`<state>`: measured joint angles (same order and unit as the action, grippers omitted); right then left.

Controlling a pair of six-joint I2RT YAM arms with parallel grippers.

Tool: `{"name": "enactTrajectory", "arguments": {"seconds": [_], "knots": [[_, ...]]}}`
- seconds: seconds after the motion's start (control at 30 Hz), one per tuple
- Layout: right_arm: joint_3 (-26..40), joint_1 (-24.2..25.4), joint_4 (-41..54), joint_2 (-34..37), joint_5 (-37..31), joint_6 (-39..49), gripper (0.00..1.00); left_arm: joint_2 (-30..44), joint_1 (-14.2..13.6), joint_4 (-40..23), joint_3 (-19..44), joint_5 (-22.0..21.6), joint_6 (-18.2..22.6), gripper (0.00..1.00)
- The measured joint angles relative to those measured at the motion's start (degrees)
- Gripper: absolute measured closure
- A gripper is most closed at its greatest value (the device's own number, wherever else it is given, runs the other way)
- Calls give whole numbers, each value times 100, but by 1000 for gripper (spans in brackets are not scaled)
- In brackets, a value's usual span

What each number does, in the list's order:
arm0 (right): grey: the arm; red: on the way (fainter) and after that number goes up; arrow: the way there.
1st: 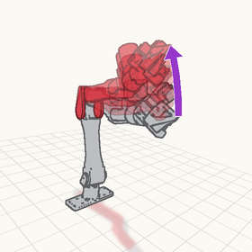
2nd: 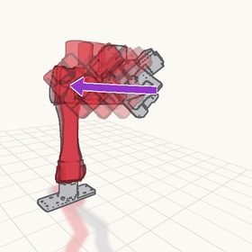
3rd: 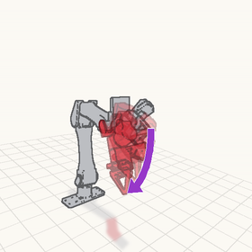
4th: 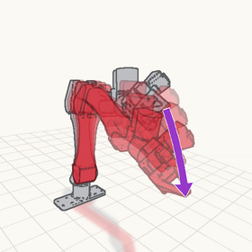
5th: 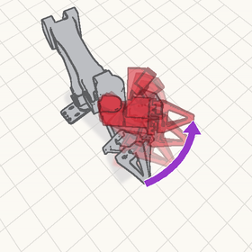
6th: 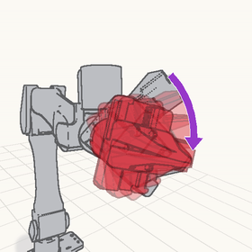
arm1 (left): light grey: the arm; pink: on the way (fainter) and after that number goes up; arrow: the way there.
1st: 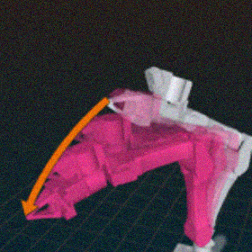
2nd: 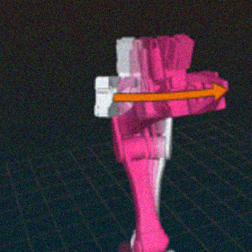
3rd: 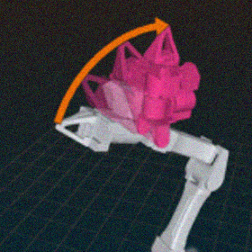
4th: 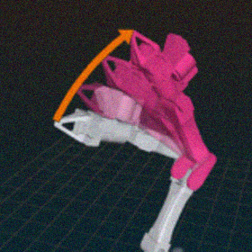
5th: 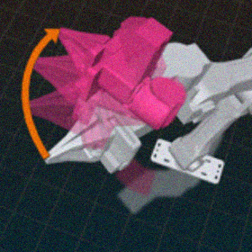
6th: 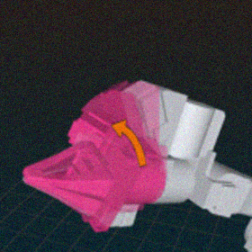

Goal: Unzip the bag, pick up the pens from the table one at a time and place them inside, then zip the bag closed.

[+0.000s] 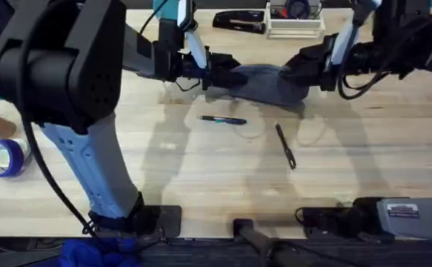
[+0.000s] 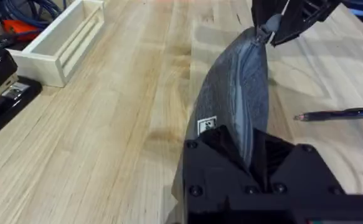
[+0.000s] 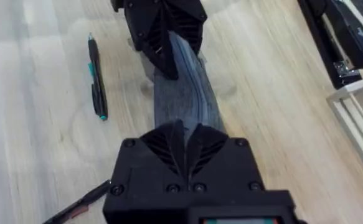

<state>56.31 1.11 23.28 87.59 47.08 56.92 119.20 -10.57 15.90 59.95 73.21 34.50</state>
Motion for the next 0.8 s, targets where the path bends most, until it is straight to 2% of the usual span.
{"name": "enactTrajectory", "arguments": {"seconds": [0.2,0.53,0.8], "knots": [[0,-198,-219,0,-182,-297,970,0,0,0,6,-19,0,958],[0,-922,-563,0,-867,-643,970,0,0,-9,6,33,0,958],[0,-1162,-958,107,-1031,-940,970,0,0,-7,6,28,0,958]]}}
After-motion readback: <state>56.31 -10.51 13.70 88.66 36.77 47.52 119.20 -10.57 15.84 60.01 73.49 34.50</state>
